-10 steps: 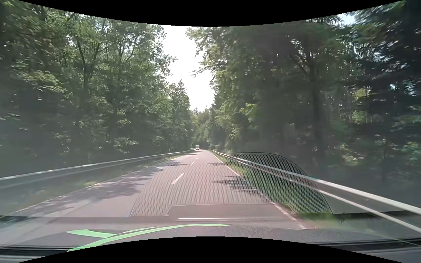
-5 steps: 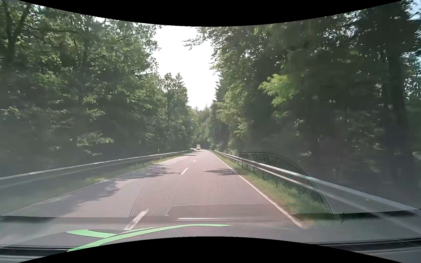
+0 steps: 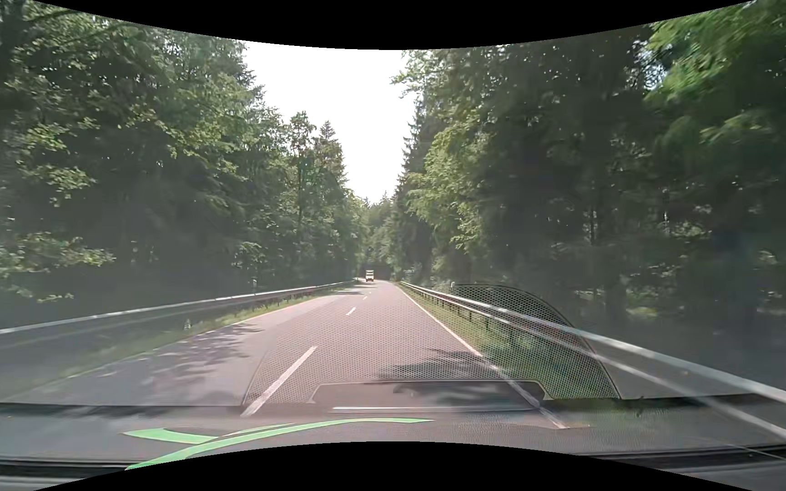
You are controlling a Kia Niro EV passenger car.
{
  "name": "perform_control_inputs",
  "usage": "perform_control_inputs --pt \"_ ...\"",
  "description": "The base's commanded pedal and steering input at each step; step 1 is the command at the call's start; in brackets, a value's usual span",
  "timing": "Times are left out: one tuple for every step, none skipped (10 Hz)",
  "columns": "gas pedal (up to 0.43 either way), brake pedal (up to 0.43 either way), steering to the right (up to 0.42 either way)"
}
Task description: Follow the waypoints while adhering to traffic rules and regulations
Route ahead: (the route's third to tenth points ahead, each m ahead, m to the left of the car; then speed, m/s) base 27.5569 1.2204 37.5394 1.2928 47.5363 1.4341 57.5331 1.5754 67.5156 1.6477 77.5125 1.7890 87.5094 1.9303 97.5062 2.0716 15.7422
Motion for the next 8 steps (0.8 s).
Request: perform_control_inputs --pt "0.098 0.000 0.000" --pt "0.098 0.000 0.000" --pt "0.098 0.000 0.000" --pt "0.098 0.000 0.000" --pt "0.098 0.000 0.000" --pt "0.098 0.000 0.001" --pt "0.098 0.000 0.001" --pt "0.098 0.000 0.000"
